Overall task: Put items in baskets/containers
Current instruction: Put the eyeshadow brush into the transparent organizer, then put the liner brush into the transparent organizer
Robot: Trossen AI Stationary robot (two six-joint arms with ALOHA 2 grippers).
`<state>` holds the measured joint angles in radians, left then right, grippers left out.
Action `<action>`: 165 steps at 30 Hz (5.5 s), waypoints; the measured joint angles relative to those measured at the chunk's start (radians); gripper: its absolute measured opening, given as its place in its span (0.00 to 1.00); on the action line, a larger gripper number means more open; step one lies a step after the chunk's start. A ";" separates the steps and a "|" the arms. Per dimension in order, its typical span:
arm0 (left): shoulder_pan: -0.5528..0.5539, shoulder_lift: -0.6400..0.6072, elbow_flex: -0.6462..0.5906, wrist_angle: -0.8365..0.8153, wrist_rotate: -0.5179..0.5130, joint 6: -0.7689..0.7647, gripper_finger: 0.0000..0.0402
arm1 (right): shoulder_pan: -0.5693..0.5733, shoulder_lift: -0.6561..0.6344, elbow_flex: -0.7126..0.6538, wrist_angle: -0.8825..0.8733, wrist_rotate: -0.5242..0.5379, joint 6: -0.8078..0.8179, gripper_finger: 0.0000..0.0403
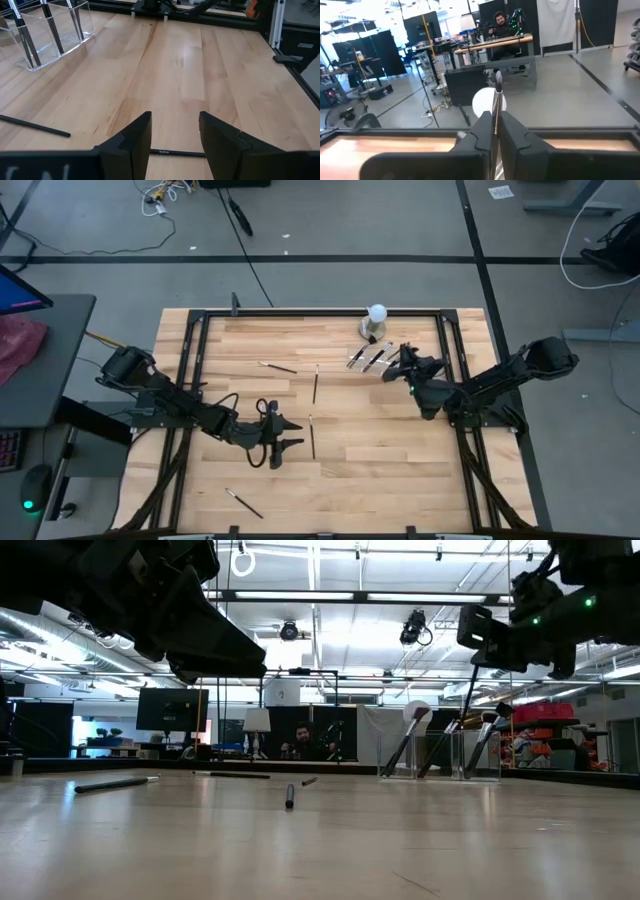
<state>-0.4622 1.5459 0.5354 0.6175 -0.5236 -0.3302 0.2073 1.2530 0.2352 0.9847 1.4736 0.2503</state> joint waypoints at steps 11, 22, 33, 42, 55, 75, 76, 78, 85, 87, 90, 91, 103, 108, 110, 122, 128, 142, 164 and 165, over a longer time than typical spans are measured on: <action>0.000 0.000 0.000 0.000 0.000 0.000 0.41 | -0.007 0.000 0.000 -0.224 -0.059 0.253 0.03; 0.000 0.000 0.000 0.000 0.000 0.000 0.41 | -0.075 0.001 0.000 -0.455 -0.228 0.514 0.03; 0.000 0.000 0.000 0.000 0.000 0.000 0.41 | -0.119 0.001 0.000 -0.480 -0.316 0.532 0.09; 0.000 0.000 0.000 0.000 0.000 0.000 0.41 | -0.126 0.000 0.000 -0.537 -0.314 0.549 0.33; 0.000 0.000 0.000 0.000 0.001 -0.001 0.41 | -0.125 -0.223 0.000 -0.539 -0.312 0.252 0.46; -0.006 -0.020 0.001 -0.109 0.001 -0.064 0.41 | 0.266 -0.019 0.001 -0.236 -0.797 0.471 0.08; -0.008 -0.038 0.001 -0.151 0.001 -0.096 0.41 | 0.291 0.034 0.010 -0.189 -0.772 0.468 0.06; -0.014 -0.077 0.002 -0.261 0.001 -0.188 0.41 | 0.329 0.131 0.048 -0.130 -0.732 0.452 0.02; -0.071 -0.242 0.001 -0.829 0.000 -0.597 0.41 | 0.367 0.457 0.282 -0.124 -0.696 0.362 0.04; -0.099 -0.264 0.001 -0.959 -0.019 -0.723 0.41 | 0.366 0.538 0.342 -0.126 -0.696 0.337 0.05; -0.153 -0.264 -0.002 -1.101 -0.055 -0.907 0.41 | 0.360 0.638 0.417 -0.127 -0.696 0.309 0.05; -0.171 -0.260 -0.010 -1.113 -0.079 -0.961 0.41 | 0.356 0.668 0.439 -0.126 -0.695 0.306 0.05; -0.207 -0.232 -0.149 -0.756 -0.288 -1.033 0.55 | 0.305 0.776 0.517 -0.126 -0.703 0.307 0.06; -0.210 -0.153 -0.146 -0.729 -0.365 -1.033 0.61 | 0.292 0.776 0.517 -0.113 -0.704 0.290 0.06; -0.209 -0.102 -0.141 -0.726 -0.373 -1.052 0.60 | 0.288 0.776 0.517 -0.110 -0.704 0.290 0.06; -0.273 0.127 -0.090 -0.697 -0.402 -1.098 0.40 | 0.286 0.776 0.517 -0.097 -0.704 0.297 0.06; -0.306 0.134 -0.092 -0.699 -0.400 -1.139 0.24 | 0.283 0.776 0.517 -0.097 -0.704 0.309 0.06; -0.327 0.132 -0.213 -0.495 -0.443 -1.073 0.03 | 0.259 0.776 0.517 -0.089 -0.704 0.291 0.06; -0.308 0.140 -0.225 0.006 -0.362 -0.584 0.03 | 0.259 0.775 0.517 -0.079 -0.704 0.344 0.06; -0.302 0.140 -0.225 0.032 -0.368 -0.561 0.03 | 0.259 0.775 0.517 -0.078 -0.704 0.348 0.06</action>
<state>-0.7638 1.6859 0.3103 0.6498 -0.8911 -0.8915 0.4660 2.0281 0.7517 0.9064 0.7694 0.5978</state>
